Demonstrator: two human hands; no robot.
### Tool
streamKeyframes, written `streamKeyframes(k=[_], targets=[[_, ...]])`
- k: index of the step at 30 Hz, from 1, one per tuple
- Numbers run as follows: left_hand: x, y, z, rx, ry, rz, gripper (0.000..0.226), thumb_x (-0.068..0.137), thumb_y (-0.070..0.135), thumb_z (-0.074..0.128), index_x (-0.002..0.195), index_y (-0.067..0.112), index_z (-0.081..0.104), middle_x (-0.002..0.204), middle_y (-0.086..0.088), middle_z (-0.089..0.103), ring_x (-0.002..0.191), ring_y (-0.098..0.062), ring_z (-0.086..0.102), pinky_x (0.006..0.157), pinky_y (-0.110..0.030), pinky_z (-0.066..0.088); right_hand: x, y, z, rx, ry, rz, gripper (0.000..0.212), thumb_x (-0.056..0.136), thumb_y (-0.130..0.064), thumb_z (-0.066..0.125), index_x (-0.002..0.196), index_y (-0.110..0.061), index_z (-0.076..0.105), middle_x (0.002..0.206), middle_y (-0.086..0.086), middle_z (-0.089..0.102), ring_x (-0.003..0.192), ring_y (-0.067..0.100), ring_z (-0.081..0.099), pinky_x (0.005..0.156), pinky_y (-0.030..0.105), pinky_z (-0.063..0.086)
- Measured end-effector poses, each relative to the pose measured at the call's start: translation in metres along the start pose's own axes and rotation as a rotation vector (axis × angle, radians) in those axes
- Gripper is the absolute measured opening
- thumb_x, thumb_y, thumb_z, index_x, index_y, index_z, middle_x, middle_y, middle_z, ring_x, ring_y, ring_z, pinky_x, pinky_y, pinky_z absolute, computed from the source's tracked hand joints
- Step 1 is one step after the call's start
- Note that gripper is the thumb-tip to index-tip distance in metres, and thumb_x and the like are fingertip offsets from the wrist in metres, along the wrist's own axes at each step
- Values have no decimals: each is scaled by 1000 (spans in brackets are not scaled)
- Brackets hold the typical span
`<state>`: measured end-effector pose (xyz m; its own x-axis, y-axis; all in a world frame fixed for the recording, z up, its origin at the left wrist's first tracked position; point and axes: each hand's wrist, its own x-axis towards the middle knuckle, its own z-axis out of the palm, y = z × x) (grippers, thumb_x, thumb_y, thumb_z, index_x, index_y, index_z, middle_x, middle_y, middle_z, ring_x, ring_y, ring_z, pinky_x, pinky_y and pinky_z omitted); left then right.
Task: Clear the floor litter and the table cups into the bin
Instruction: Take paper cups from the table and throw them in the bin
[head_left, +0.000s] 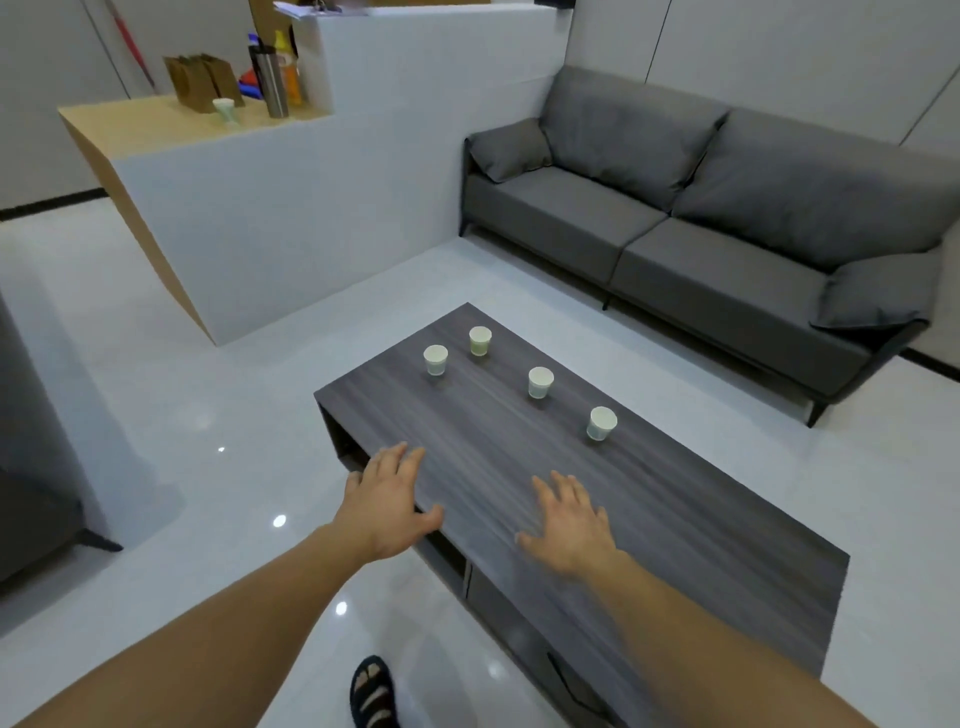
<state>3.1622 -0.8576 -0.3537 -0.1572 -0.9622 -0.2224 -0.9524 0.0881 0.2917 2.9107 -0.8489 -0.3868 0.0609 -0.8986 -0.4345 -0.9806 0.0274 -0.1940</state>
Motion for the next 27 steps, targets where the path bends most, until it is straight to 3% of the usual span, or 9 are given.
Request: streamKeyframes(k=[8, 15, 21, 27], targets=[[137, -20, -38, 44, -87, 197, 86, 84, 61, 49, 151, 23, 11, 158, -1, 14, 146, -22, 10, 116, -49, 18, 82, -14, -26, 76, 24, 186, 86, 91, -58, 49, 156, -27, 2, 164, 0, -5, 150, 23, -7, 116, 57, 15], [230, 8, -28, 69, -243, 329, 90, 83, 57, 56, 152, 22, 10, 158, -1, 14, 145, -21, 12, 116, -46, 21, 148, 28, -34, 133, -15, 343, 84, 91, -57, 50, 156, -26, 6, 163, 0, -1, 150, 23, -4, 116, 54, 22], [330, 37, 11, 42, -344, 357, 90, 83, 55, 58, 152, 21, 13, 156, -1, 20, 142, -18, 19, 115, -36, 23, 250, 90, -32, 199, -18, 464, 82, 91, -54, 52, 155, -27, 9, 163, -1, 1, 150, 25, -2, 115, 53, 24], [434, 68, 94, -53, -454, 383, 89, 82, 46, 63, 151, 18, 16, 153, -3, 27, 139, -20, 27, 114, -33, 26, 371, 171, -10, 246, 15, 552, 80, 91, -48, 54, 154, -29, 10, 162, 1, 1, 148, 31, -1, 111, 54, 31]])
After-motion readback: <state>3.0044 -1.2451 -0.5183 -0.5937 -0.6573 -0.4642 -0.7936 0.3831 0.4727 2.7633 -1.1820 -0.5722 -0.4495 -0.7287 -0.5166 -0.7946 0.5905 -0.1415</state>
